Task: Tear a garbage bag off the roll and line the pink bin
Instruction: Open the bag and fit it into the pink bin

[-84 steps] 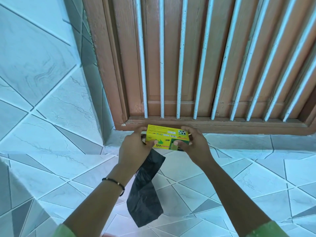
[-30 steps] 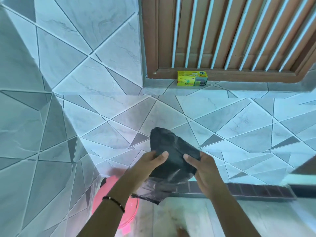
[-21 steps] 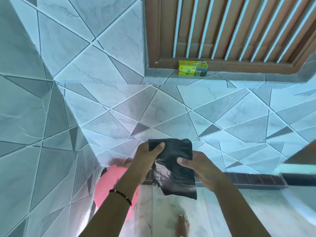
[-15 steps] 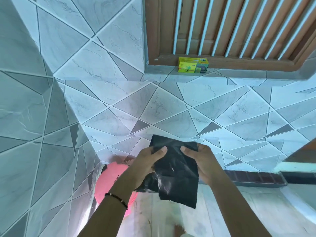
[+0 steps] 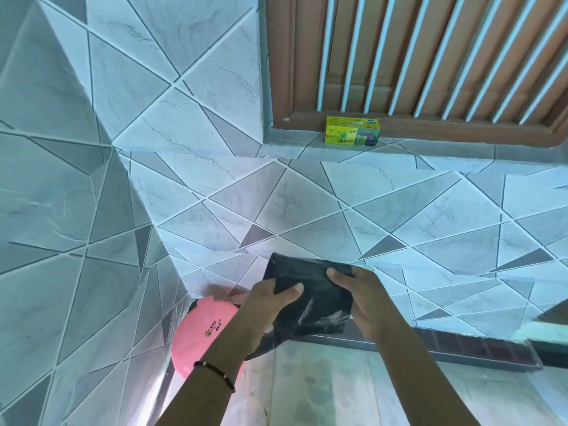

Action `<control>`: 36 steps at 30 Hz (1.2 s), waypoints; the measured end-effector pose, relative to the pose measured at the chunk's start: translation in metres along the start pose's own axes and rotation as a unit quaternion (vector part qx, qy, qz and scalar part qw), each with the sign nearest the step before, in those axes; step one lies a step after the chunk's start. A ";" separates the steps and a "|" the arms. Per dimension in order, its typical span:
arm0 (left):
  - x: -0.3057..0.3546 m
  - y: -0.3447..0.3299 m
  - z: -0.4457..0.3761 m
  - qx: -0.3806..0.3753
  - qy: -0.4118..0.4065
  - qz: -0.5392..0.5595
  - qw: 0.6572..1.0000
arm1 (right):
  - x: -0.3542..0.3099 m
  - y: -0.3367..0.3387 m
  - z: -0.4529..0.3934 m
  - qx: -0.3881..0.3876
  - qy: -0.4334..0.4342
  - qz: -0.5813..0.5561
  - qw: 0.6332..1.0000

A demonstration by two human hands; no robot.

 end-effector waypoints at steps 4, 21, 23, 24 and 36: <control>0.000 0.001 -0.013 0.090 -0.018 0.027 0.995 | -0.005 0.001 0.003 -0.091 -0.024 0.046 0.994; 0.007 -0.011 -0.022 0.152 -0.052 0.098 0.982 | 0.006 0.013 -0.002 -0.069 -0.061 0.035 0.995; 0.009 -0.013 -0.022 0.150 -0.064 0.089 0.983 | 0.004 0.010 -0.003 -0.058 -0.044 0.011 0.997; 0.010 -0.013 -0.023 0.150 -0.067 0.080 0.983 | 0.004 0.008 -0.004 -0.057 -0.032 0.011 0.998; 0.014 -0.008 -0.016 0.197 -0.070 -0.104 0.972 | -0.003 0.002 0.000 0.036 0.027 0.065 0.997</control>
Point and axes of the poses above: each hand's wrist, its own z-axis away from the middle knuckle, its own y-axis out of the back of the hand, x = y × z, the point moved 5 cm from there along -z, towards the middle knuckle, and after that the axes turned 1 degree about -x, right-handed, at the moved point
